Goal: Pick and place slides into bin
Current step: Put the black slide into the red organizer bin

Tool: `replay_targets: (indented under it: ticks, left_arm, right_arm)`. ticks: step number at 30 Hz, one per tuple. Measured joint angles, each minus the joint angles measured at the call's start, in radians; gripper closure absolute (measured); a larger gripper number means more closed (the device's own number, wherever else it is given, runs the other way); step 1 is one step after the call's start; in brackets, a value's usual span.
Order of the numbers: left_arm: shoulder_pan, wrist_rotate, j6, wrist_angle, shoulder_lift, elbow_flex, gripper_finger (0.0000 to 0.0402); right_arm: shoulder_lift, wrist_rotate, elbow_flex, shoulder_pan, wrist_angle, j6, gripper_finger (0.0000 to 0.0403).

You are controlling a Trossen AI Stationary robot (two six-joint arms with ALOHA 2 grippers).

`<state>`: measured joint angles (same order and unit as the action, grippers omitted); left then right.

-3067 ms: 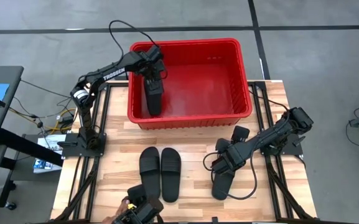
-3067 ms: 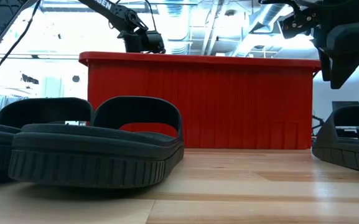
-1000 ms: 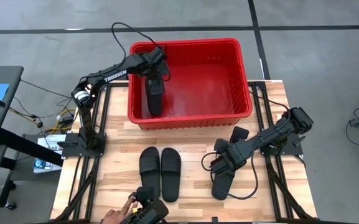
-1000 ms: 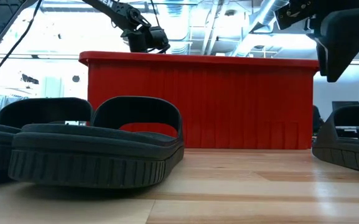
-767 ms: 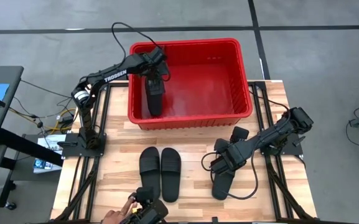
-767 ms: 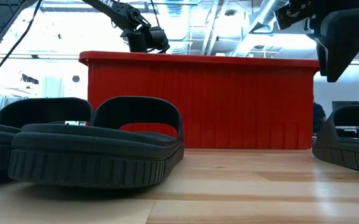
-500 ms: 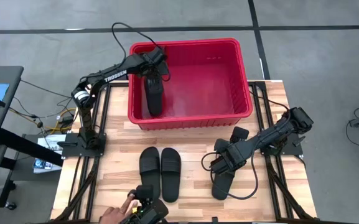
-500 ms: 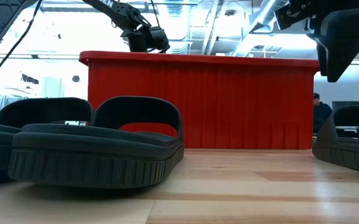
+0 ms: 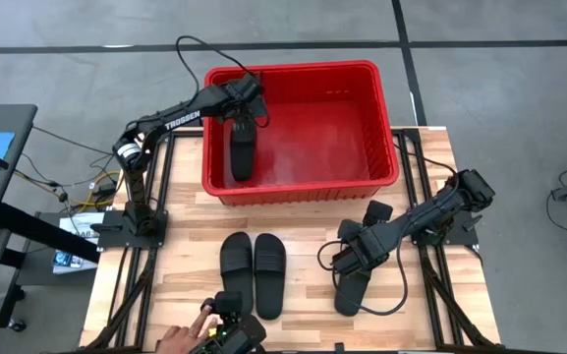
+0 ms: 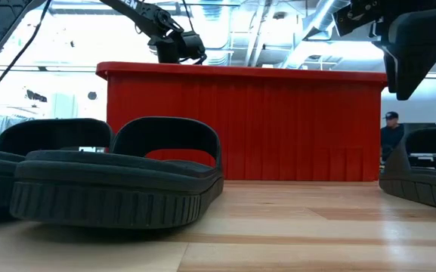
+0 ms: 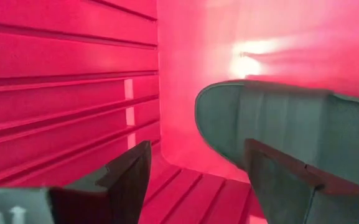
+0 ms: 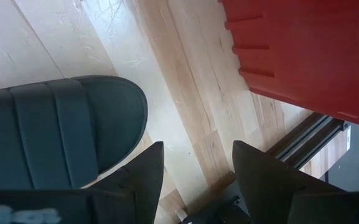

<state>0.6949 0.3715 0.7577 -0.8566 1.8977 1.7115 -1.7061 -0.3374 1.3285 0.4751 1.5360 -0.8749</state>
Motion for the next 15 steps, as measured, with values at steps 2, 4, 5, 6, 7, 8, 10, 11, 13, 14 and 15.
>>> replay_targets:
  ticks: [2, 4, 5, 6, 7, 8, 10, 11, 13, 14, 15]
  left_arm:
    - [0.0, 0.0, -0.01, 0.0, 0.0, 0.0, 0.0155]
    - [0.0, 0.0, -0.027, 0.0, 0.0, 0.0, 0.0155]
    - [0.0, -0.001, -0.041, 0.0, 0.0, 0.0, 0.0155]
    - [0.0, 0.0, -0.057, 0.0, 0.0, 0.0, 0.0155]
    - [0.0, 0.002, -0.066, 0.0, 0.0, 0.0, 0.0155]
    - [0.0, 0.005, -0.076, -0.001, 0.0, 0.0, 0.0155]
    - [0.001, 0.018, -0.114, -0.001, 0.0, 0.0, 0.0155]
    - [0.001, 0.039, -0.131, -0.001, 0.0, 0.0, 0.0155]
    - [0.0, 0.115, -0.152, -0.007, 0.0, 0.0, 0.0155]
    - [0.0, 0.161, -0.163, -0.012, 0.0, 0.0, 0.0155]
    - [0.001, 0.206, -0.176, -0.014, 0.0, 0.0, 0.0155]
  right_arm:
    - [0.0, 0.0, 0.0, 0.0, 0.0, 0.0, 0.0219]
    - [0.0, 0.0, 0.0, 0.0, 0.0, 0.0, 0.0219]
    - [0.0, 0.0, 0.0, 0.0, 0.0, 0.0, 0.0219]
    - [0.0, -0.001, 0.0, 0.0, 0.0, -0.001, 0.0219]
    - [0.0, -0.001, 0.0, 0.0, 0.0, -0.005, 0.0219]
    - [0.0, -0.003, 0.0, 0.0, 0.0, -0.007, 0.0219]
    - [0.0, -0.004, 0.0, 0.0, 0.0, -0.008, 0.0219]
    - [0.0, -0.004, 0.0, 0.0, 0.0, -0.008, 0.0219]
    - [0.0, -0.005, 0.0, 0.0, 0.0, -0.008, 0.0219]
    - [0.0, -0.006, 0.0, 0.0, 0.0, -0.008, 0.0219]
    - [0.0, -0.007, 0.0, 0.0, 0.0, -0.008, 0.0219]
